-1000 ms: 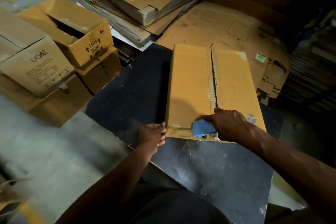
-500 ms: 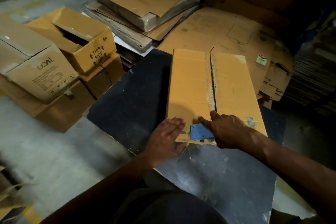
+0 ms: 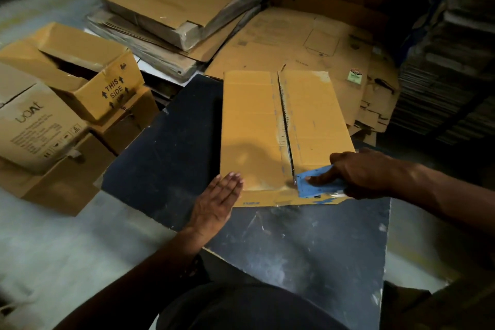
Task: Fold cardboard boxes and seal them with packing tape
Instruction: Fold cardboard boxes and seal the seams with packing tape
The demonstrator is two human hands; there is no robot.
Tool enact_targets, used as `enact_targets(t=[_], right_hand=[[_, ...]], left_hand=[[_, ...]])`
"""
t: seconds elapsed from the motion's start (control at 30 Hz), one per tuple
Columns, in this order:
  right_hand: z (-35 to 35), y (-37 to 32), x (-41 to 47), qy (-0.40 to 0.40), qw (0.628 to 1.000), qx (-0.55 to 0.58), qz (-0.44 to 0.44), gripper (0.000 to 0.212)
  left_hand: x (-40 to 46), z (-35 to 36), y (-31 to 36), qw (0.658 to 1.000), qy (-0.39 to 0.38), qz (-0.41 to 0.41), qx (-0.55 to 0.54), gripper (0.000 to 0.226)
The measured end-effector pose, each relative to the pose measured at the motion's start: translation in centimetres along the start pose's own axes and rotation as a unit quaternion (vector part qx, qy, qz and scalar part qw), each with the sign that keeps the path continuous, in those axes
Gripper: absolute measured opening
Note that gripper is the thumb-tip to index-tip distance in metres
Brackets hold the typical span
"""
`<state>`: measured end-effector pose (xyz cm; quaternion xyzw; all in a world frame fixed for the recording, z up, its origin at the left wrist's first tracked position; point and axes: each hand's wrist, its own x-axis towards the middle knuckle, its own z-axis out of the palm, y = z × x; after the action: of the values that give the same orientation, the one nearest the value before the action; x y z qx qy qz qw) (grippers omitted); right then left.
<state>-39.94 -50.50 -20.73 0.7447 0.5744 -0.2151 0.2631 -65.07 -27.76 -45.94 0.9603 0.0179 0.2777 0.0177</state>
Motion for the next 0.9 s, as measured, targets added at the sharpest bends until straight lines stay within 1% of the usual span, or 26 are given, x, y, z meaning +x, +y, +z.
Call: enact_targets(t=[0.1, 0.27, 0.4, 0.47, 0.57, 0.63, 0.67, 0.73, 0.8, 0.9], right_hand=[[1.3, 1.6, -0.7, -0.017, 1.0, -0.005, 0.018, 0.078], [3.0, 1.7, 0.0, -0.032, 0.999, 0.015, 0.036, 0.072], [3.4, 1.7, 0.6, -0.038, 0.998, 0.024, 0.042, 0.074], [3.5, 1.4, 0.7, -0.047, 0.997, 0.037, 0.043, 0.078], [3.1, -0.1, 1.6, -0.023, 0.999, 0.033, 0.037, 0.079], [2.6, -0.8, 2.6, -0.007, 0.999, 0.029, 0.033, 0.078], [2.3, -0.9, 3.0, -0.003, 0.999, 0.035, 0.034, 0.076], [2.0, -0.6, 3.3, 0.001, 0.998, 0.053, 0.035, 0.073], [2.0, -0.2, 3.3, 0.0, 0.998, 0.06, 0.031, 0.07], [2.1, -0.2, 3.3, 0.002, 0.998, 0.054, 0.028, 0.069]], left_hand=[[0.0, 0.3, 0.2, 1.0, 0.015, -0.004, -0.013, 0.05], [0.6, -0.6, 0.5, 1.0, 0.018, -0.009, 0.001, 0.038], [0.8, -0.7, 0.5, 0.999, 0.016, -0.03, -0.012, 0.037], [0.7, -0.9, -0.3, 0.999, 0.018, -0.031, -0.015, 0.045], [1.7, -2.1, -2.7, 0.998, 0.017, -0.049, -0.029, 0.042], [2.5, -3.2, -4.4, 0.998, -0.015, -0.045, -0.034, 0.044], [3.0, -3.8, -5.1, 0.998, -0.051, -0.035, -0.027, 0.047], [4.2, -5.1, -5.0, 0.991, -0.134, -0.025, 0.008, 0.063], [6.2, -5.8, -2.7, 0.984, -0.176, -0.025, 0.028, 0.074], [9.1, -4.1, 3.3, 0.98, -0.196, 0.025, -0.027, 0.083]])
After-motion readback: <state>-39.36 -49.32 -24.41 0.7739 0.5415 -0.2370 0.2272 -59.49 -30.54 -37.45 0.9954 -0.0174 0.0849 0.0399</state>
